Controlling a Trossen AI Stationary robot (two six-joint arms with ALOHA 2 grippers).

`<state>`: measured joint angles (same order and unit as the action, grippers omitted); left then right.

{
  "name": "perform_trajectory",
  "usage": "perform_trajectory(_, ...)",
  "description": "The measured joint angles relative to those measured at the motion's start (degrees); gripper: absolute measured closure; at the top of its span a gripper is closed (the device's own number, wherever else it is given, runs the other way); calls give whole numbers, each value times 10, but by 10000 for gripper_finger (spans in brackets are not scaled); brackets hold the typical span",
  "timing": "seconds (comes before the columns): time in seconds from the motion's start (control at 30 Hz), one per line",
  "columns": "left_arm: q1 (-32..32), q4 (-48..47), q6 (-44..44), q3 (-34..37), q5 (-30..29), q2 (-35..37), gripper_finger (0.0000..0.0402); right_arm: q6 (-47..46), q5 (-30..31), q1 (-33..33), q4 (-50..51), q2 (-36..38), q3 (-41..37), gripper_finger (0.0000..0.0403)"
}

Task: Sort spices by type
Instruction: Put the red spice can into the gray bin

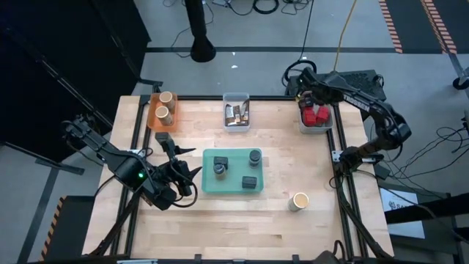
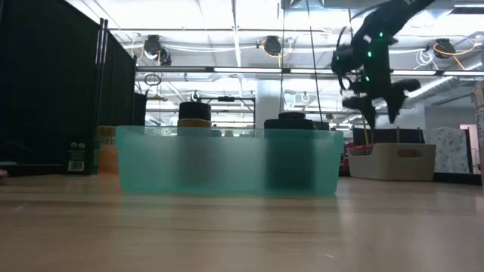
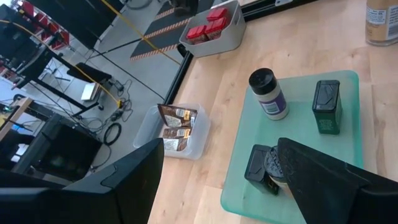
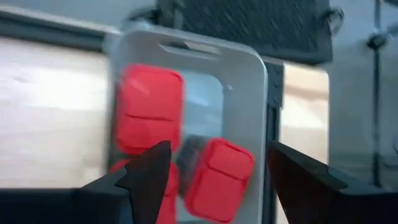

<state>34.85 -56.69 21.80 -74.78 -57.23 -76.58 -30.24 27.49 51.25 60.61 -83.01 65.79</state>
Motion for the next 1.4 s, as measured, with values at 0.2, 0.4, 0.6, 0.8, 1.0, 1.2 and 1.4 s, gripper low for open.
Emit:
perform_trajectory(0.2, 0, 2, 2, 0, 0, 0, 88, -19, -3, -30, 83, 17, 47, 210)
perform_trajectory(0.4, 0, 2, 3, 0, 0, 0, 88, -33, 14, -30, 125, 8, 20, 386)
perform_trajectory(0.6, 0, 2, 3, 0, 0, 0, 88, -47, 24, -27, 89, 0, -51, 400)
perform_trajectory(0.8, 0, 2, 3, 0, 0, 0, 88, -47, 66, -33, 44, 0, -77, 402)
perform_trajectory(1.0, 0, 2, 3, 0, 0, 0, 88, -33, 71, -32, -26, 1, -112, 402)
perform_trajectory(1.2, 0, 2, 3, 0, 0, 0, 88, -32, 71, -32, -60, 1, -130, 403)
perform_trajectory(1.4, 0, 2, 3, 0, 0, 0, 88, -32, 70, -32, -69, 1, -137, 403)
